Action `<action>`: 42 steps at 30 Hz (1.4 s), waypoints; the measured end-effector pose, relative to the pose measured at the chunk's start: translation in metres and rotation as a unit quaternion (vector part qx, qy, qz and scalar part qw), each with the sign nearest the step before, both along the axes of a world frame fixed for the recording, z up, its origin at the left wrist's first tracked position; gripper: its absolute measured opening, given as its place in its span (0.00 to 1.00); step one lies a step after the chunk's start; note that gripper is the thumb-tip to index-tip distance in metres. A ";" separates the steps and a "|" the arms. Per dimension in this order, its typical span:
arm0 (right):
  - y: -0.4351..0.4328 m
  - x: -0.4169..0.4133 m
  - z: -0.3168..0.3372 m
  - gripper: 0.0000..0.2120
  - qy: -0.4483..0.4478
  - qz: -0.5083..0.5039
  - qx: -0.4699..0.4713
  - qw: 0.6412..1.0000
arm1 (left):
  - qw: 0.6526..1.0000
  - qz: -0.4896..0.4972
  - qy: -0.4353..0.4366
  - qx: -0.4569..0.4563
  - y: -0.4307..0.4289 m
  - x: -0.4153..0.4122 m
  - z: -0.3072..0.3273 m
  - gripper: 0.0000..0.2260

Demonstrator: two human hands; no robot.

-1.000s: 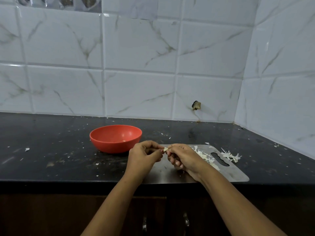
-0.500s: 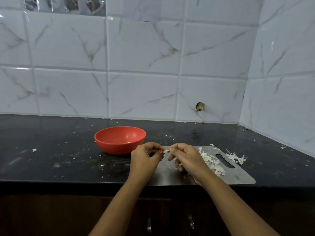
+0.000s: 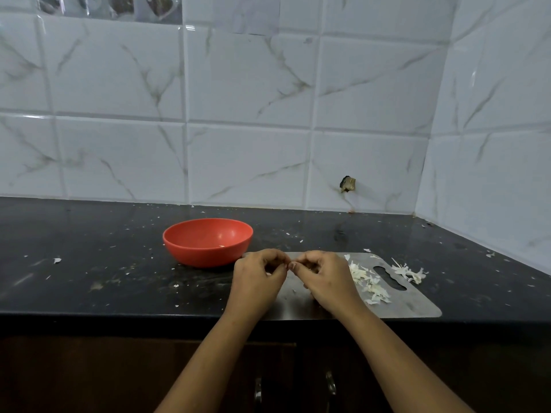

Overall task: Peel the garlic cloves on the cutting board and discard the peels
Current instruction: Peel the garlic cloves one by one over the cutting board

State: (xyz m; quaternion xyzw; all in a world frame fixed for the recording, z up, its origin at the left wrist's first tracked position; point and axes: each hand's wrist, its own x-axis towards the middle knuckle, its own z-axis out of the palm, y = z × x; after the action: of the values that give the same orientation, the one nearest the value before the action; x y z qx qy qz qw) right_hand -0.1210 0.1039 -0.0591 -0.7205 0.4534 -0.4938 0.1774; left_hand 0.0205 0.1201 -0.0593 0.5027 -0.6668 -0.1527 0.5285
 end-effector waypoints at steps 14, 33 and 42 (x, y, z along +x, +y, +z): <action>-0.004 0.002 -0.002 0.08 0.074 -0.030 -0.006 0.997 | 1.000 0.007 -0.022 0.004 -0.002 -0.001 -0.002 0.04; -0.004 0.006 -0.003 0.05 0.111 -0.039 -0.020 0.993 | 0.990 0.090 -0.088 -0.061 0.000 -0.007 -0.007 0.04; -0.003 0.007 -0.005 0.05 0.154 -0.054 -0.047 0.986 | 0.993 0.072 -0.080 -0.041 0.000 -0.007 -0.006 0.03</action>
State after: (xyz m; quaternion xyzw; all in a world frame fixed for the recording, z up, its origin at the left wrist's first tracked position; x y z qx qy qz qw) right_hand -0.1141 0.1006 -0.0642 -0.7700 0.4892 -0.4071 0.0445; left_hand 0.0139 0.1203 -0.0650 0.5380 -0.6745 -0.0457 0.5035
